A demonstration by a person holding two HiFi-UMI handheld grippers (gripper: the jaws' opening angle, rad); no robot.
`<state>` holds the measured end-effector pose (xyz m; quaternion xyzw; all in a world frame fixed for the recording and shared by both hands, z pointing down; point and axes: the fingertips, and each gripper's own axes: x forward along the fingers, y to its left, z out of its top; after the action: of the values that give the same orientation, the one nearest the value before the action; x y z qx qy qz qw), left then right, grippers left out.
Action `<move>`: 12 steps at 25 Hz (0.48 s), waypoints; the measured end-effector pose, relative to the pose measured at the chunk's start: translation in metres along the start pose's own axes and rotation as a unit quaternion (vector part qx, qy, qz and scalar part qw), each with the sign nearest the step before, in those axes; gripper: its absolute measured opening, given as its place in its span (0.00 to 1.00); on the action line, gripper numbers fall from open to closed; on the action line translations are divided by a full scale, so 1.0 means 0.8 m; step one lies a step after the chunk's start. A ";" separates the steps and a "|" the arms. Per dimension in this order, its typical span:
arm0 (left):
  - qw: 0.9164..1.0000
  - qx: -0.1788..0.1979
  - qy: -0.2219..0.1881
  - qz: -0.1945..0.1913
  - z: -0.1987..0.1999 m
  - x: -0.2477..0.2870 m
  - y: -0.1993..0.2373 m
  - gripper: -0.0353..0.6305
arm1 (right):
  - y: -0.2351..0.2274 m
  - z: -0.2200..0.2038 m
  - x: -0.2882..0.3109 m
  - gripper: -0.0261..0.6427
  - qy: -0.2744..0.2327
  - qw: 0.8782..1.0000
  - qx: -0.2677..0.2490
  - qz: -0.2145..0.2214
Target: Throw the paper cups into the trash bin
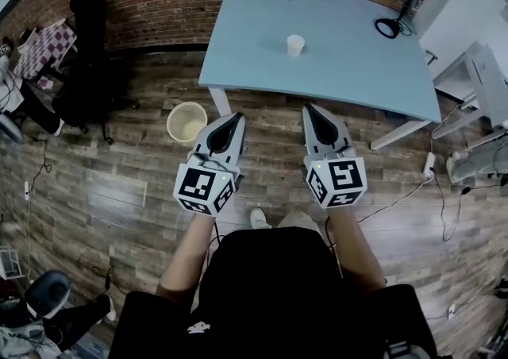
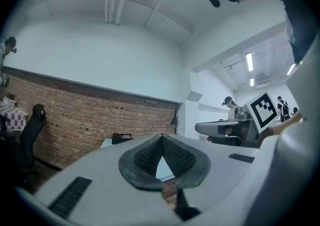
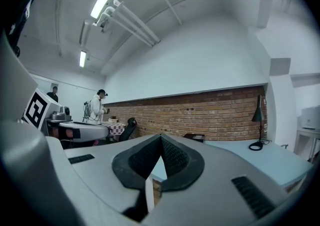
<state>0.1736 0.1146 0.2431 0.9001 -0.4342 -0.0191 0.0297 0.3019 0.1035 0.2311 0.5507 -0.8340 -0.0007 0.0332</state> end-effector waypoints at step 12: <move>1.000 -0.007 0.017 -0.004 -0.024 0.029 0.024 0.06 | -0.017 -0.013 0.040 0.04 0.014 1.000 -0.011 -0.006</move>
<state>0.1741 0.0853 0.2637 0.9017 -0.4302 -0.0067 0.0430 0.3027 0.0690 0.2428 0.5553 -0.8301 -0.0027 0.0508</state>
